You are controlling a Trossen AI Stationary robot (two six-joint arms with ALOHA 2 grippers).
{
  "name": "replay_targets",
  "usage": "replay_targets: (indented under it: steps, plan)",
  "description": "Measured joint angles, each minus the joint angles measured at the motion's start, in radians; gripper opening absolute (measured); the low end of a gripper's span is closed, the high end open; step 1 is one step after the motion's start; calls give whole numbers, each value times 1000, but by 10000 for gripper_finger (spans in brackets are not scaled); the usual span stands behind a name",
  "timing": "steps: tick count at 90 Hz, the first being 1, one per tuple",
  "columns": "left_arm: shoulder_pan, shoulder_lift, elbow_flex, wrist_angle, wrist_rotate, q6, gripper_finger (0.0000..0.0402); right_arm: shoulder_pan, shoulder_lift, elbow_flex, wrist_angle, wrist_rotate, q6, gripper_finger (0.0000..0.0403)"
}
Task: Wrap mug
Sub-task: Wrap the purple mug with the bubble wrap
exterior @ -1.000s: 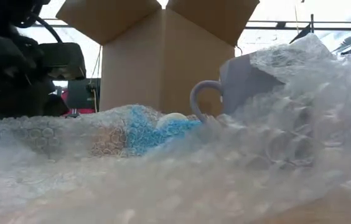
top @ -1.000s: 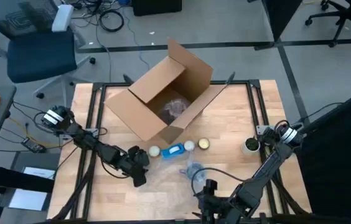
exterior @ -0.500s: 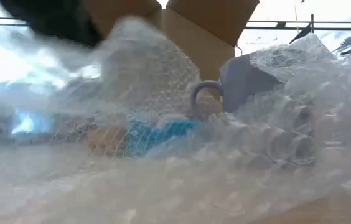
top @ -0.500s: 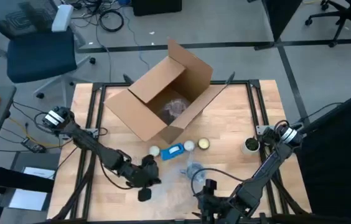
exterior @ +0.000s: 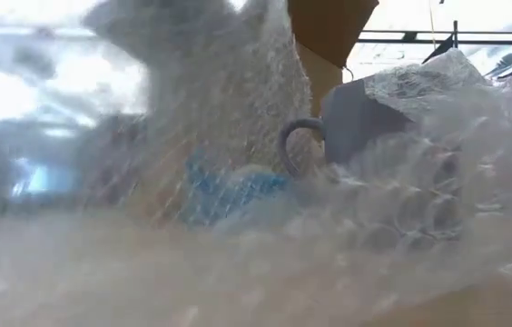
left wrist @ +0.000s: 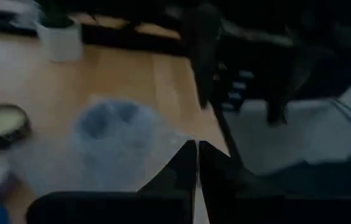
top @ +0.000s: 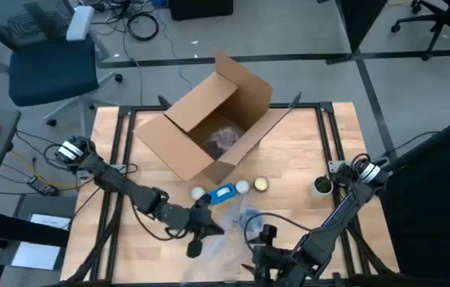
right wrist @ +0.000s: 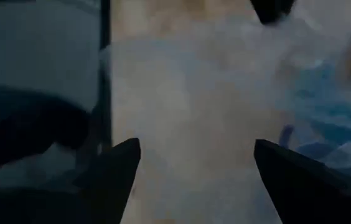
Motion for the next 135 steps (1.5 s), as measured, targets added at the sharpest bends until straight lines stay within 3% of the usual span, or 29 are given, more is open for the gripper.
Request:
replay_targets:
  steps: [16, 42, 59, 86, 96, 119, 135]
  plan:
    - [68, 0, 0, 76, -77, 33, 0, -8, 0, -96, 161, 60, 0, 307]
    - [165, -1, 0, 139, -222, 49, 0, -6, 0, -178, 482, -83, -166, 307]
    - [209, -1, 0, 97, -263, 51, 0, 15, 0, -172, 530, -81, -219, 307]
    - [227, -1, 1, 87, -347, 60, 0, 66, -5, -125, 539, 238, -304, 306]
    - [227, -1, 1, 89, -395, 75, 0, 67, 0, -125, 572, 299, -389, 306]
    - [227, -1, 1, 95, -440, 77, 0, 55, 0, -124, 700, 300, -638, 306]
    - [226, -1, 1, 106, -443, 95, 0, 11, 0, -124, 776, 180, -780, 306]
